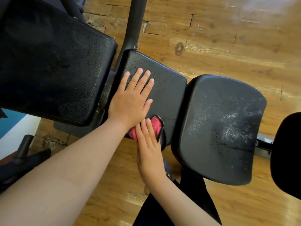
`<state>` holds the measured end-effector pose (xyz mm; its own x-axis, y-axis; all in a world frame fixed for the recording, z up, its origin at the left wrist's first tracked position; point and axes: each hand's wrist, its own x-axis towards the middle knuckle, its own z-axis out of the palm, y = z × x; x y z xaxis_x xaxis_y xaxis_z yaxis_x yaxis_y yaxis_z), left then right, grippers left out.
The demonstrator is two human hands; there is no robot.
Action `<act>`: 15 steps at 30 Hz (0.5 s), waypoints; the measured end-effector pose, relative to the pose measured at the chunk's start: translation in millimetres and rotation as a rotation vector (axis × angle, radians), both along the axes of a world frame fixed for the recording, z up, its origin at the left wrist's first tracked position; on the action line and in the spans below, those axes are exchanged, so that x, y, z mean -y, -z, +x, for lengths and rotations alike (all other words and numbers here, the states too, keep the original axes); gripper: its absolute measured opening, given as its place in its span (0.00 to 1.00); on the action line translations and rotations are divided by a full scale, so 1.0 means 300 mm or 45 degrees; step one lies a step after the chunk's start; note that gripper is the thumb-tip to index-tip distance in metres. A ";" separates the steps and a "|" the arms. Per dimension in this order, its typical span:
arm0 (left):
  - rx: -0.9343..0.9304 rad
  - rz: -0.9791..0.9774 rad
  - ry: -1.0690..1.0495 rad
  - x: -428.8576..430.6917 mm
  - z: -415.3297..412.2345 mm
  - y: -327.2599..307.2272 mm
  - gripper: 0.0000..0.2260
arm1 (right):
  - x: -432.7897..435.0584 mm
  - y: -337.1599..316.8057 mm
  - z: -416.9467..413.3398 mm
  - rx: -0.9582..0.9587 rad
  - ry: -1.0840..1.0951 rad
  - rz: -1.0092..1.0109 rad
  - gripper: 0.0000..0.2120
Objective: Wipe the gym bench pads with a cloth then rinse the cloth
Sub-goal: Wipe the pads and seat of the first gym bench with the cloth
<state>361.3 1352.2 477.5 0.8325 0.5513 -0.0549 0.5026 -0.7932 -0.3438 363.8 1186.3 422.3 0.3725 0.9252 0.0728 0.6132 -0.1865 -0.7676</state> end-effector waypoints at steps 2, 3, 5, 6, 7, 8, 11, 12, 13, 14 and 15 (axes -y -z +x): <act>0.022 -0.021 -0.002 -0.001 0.002 0.000 0.26 | 0.027 0.016 0.056 0.066 -0.113 0.029 0.36; 0.026 -0.027 -0.004 -0.001 0.003 0.001 0.26 | 0.050 0.029 0.093 0.095 -0.152 0.029 0.35; 0.022 -0.026 -0.004 -0.003 0.004 0.003 0.26 | 0.093 0.058 0.165 0.096 -0.128 -0.002 0.36; 0.017 -0.026 -0.003 -0.003 0.004 0.003 0.26 | 0.107 0.067 0.191 0.068 -0.075 -0.030 0.38; 0.015 -0.025 -0.005 -0.003 0.003 0.003 0.26 | 0.115 0.070 0.208 0.025 -0.010 -0.057 0.41; 0.016 -0.024 -0.008 -0.003 0.002 0.001 0.27 | 0.117 0.068 0.220 -0.035 0.060 -0.073 0.42; 0.021 -0.026 -0.019 0.001 0.005 0.000 0.27 | 0.114 0.050 0.258 -0.148 0.225 -0.021 0.31; 0.022 -0.028 -0.022 0.001 0.006 0.000 0.27 | 0.113 0.043 0.275 -0.152 0.251 -0.002 0.28; 0.022 -0.032 -0.023 0.000 0.005 0.000 0.27 | 0.115 0.038 0.292 -0.153 0.262 0.009 0.26; 0.020 -0.038 -0.023 0.000 0.005 -0.001 0.27 | 0.121 0.034 0.311 -0.149 0.264 0.013 0.24; 0.020 -0.045 -0.026 0.000 0.005 -0.003 0.27 | 0.129 0.030 0.332 -0.144 0.266 0.016 0.22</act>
<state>362.8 1352.3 478.4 0.8219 0.5664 -0.0614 0.5242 -0.7940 -0.3078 463.3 1147.6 413.4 0.5622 0.8265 0.0305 0.4722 -0.2905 -0.8323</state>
